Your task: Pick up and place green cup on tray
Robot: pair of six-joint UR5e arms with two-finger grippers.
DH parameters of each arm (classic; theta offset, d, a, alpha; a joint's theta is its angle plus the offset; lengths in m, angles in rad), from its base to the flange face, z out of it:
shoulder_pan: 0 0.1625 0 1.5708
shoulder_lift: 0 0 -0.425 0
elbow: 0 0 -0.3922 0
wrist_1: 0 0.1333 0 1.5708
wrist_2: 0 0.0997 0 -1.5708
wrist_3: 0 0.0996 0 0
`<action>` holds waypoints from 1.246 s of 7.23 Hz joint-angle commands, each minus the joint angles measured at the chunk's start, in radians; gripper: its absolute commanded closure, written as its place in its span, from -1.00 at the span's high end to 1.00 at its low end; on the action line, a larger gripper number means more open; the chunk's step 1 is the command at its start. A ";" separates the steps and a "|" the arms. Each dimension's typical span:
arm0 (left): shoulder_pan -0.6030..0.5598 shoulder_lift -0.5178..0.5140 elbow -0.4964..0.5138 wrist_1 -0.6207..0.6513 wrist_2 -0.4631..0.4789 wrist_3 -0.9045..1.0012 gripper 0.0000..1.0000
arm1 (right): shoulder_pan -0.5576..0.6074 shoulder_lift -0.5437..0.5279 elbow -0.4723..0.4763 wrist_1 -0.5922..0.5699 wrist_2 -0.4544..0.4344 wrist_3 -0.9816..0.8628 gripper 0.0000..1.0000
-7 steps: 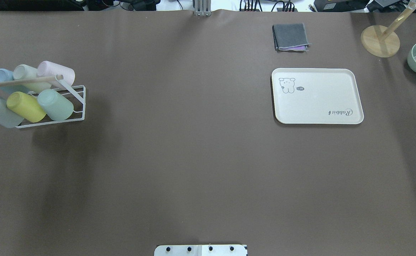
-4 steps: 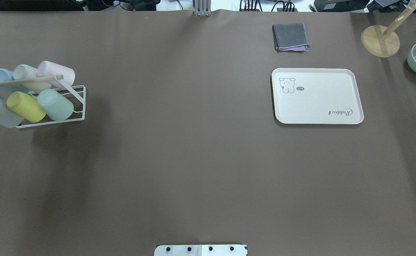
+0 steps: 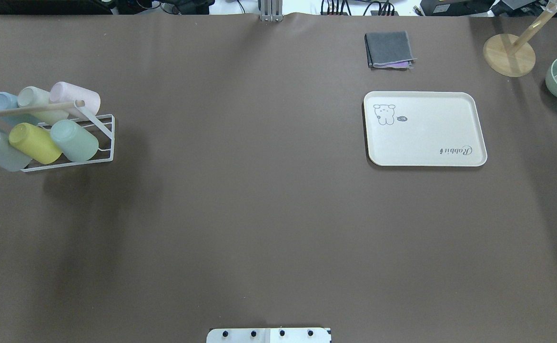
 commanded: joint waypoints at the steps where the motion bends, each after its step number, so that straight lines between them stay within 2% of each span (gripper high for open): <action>1: -0.001 -0.008 -0.062 0.060 0.002 -0.001 0.98 | -0.069 0.001 -0.070 0.017 -0.006 -0.001 1.00; 2: 0.021 -0.037 -0.147 0.133 0.019 -0.006 0.98 | -0.071 0.001 -0.070 0.019 -0.006 -0.003 1.00; 3: 0.076 -0.054 -0.233 0.196 0.073 -0.006 0.98 | -0.070 -0.006 -0.044 0.017 -0.004 -0.006 1.00; 4: 0.147 -0.077 -0.310 0.246 0.086 -0.004 0.98 | -0.070 -0.009 -0.029 0.017 -0.006 -0.003 1.00; 5: 0.255 -0.103 -0.420 0.359 0.176 -0.004 0.98 | -0.068 -0.004 -0.012 0.019 0.002 -0.006 1.00; 6: 0.365 -0.188 -0.506 0.580 0.288 -0.003 0.98 | -0.070 0.000 0.023 0.019 0.008 -0.009 1.00; 7: 0.430 -0.452 -0.467 0.869 0.336 0.005 0.97 | -0.083 0.010 0.013 0.017 0.014 0.003 1.00; 8: 0.531 -0.603 -0.402 1.003 0.446 0.007 0.97 | -0.108 0.049 0.008 0.017 0.051 0.009 0.98; 9: 0.617 -0.608 -0.428 1.002 0.523 -0.004 0.96 | -0.158 0.085 -0.004 0.055 0.101 0.017 0.99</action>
